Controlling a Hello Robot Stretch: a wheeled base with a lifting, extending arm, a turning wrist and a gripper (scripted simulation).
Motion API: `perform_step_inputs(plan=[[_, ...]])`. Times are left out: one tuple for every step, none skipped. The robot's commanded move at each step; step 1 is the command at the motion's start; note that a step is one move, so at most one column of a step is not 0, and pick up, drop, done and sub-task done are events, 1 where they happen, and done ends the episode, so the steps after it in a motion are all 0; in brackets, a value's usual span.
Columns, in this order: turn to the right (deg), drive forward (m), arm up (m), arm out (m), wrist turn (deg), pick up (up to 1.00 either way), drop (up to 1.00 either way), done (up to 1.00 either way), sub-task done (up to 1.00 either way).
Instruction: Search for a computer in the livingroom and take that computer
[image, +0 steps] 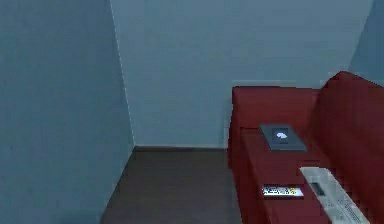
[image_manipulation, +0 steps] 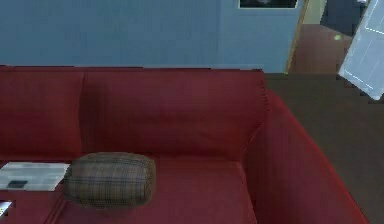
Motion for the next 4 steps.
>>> perform_step_inputs(plan=[[0.0,0.65,0.0,0.0,0.0,0.0,0.0,0.0,0.0],[-42.0,0.0,0.0,0.0,0.0,0.0,0.0,0.0,0.0],[0.0,0.0,0.5,0.0,0.0,0.0,0.0,0.0,0.0],[0.0,0.0,0.12,0.0,0.0,0.0,0.0,0.0,0.0]])
